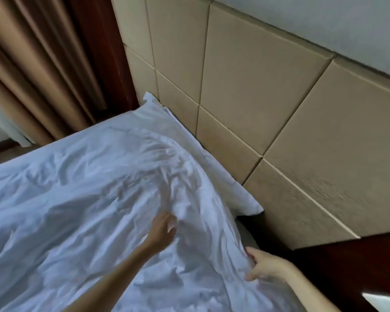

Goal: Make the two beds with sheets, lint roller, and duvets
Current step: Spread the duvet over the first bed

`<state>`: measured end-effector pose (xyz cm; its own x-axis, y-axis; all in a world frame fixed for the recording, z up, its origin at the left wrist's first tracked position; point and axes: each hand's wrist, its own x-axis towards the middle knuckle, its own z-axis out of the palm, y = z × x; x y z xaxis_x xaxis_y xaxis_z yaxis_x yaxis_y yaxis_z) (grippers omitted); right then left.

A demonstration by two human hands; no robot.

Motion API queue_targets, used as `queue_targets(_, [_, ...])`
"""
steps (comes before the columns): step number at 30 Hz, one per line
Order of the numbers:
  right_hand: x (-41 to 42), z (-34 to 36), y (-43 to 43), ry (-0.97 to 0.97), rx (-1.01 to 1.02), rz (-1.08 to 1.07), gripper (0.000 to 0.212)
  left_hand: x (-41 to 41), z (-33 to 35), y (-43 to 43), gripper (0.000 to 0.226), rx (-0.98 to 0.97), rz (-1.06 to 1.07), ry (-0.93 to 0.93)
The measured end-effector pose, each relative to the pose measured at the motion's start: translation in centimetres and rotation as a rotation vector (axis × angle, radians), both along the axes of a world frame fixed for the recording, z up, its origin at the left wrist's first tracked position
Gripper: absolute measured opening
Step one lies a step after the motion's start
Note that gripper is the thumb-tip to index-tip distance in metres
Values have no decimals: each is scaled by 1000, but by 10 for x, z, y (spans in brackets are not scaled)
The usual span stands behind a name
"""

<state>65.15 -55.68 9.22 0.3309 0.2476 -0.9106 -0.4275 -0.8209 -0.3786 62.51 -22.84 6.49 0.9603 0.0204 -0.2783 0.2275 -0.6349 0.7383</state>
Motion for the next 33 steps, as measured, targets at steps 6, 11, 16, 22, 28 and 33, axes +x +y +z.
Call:
queue_targets(6, [-40,-42,-22,-219,-259,84,48,-131,-39,-3,32,113,71,274])
queue_targets(11, [-27,-14,-14,-531,-237,17,19,-203,-40,-22,31,145,111,432])
queue_targets(16, [1,36,-34,-1035,-282,-394,22,-263,-40,-36,39,150,167,476])
queue_targets(22, [-47,33,-40,-814,-217,-242,50,-340,-52,-61,38,198,464,293])
queue_targets(28, [-169,-45,-55,-422,-220,-201,46,-425,-84,-100,28,0,730,477])
queue_targets(33, [-233,-111,-56,-182,-217,-390,38,-455,-113,-112,18,-889,1369,825])
